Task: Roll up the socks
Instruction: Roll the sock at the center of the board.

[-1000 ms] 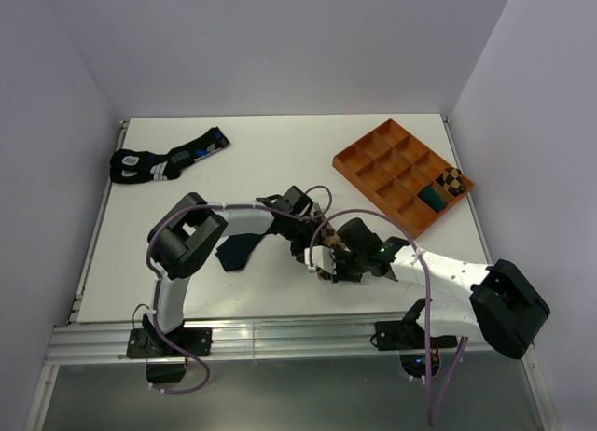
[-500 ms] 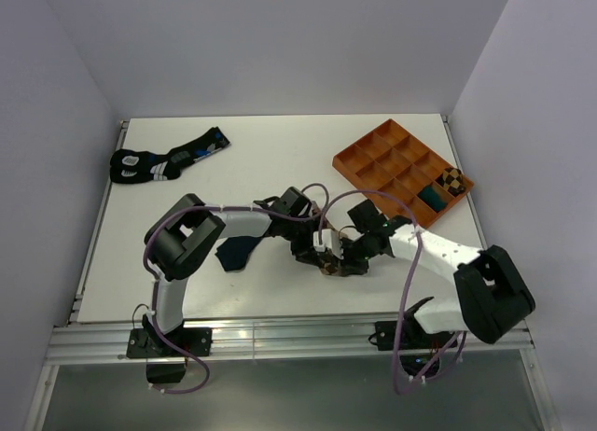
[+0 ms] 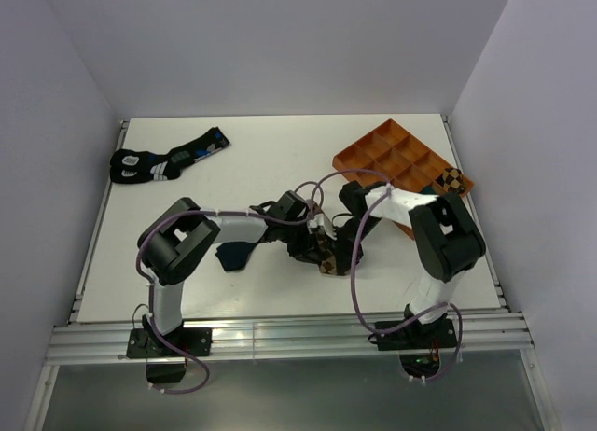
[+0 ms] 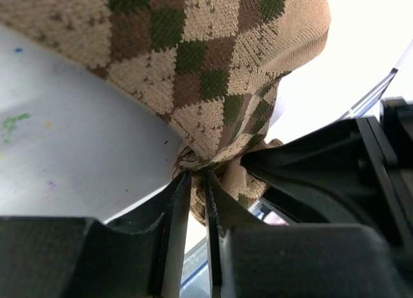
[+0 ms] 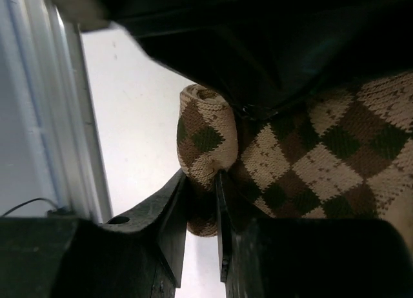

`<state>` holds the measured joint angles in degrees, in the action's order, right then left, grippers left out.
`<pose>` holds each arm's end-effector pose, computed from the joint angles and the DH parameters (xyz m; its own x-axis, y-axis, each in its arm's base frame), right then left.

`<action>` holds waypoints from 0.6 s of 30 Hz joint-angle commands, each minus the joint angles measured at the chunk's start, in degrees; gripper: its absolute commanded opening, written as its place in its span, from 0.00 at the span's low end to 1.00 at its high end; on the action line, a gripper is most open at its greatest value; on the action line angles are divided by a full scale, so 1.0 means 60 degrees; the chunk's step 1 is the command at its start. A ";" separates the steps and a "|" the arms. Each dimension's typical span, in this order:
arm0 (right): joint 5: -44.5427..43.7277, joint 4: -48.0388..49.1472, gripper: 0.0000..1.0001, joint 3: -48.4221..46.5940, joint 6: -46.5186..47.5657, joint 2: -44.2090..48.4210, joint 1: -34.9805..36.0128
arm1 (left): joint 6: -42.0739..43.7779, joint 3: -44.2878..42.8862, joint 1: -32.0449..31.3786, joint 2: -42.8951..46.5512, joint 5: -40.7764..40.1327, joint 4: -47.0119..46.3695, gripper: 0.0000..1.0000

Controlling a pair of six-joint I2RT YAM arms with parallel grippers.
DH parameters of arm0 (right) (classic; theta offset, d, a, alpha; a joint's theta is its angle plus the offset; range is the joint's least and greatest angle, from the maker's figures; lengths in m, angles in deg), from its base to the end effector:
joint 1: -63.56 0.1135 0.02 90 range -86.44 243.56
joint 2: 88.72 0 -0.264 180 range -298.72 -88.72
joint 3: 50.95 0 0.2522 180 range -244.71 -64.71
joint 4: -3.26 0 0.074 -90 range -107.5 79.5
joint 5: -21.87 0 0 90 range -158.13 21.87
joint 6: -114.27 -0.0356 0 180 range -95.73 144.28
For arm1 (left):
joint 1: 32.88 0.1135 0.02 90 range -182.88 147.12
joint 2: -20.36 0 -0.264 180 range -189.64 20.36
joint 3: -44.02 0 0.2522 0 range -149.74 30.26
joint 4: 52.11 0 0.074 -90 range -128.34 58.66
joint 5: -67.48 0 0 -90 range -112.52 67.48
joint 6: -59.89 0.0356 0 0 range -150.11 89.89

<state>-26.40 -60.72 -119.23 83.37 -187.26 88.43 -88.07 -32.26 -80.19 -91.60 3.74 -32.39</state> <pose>0.2346 0.1349 0.1472 -0.2336 -0.8141 -0.5316 -0.9146 -0.0015 0.4043 0.2486 -0.2927 0.1241 -0.9993 -0.0379 0.0075 -0.0330 0.7375 -0.6746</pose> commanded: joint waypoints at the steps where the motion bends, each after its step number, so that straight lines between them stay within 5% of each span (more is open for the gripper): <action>1: 0.0222 -0.1708 0.19 -0.0710 0.0245 -0.0904 -0.0188 | 0.0591 0.0664 -0.0010 0.0100 -0.1973 0.0033 0.22; 8: -0.0129 -0.1811 0.19 -0.1328 -0.0180 -0.1812 -0.0320 | 0.0519 0.2374 -0.0216 0.1491 -0.2939 -0.1753 0.36; 18: -0.0306 -0.1782 0.19 -0.1650 -0.0634 -0.2253 -0.0320 | 0.0883 0.4765 -0.0478 0.3469 -0.3848 -0.4681 0.41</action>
<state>-23.75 -71.82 -128.22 79.85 -198.96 86.79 -86.82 -6.73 -81.70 -73.28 -14.47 -54.11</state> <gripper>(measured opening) 0.262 0.411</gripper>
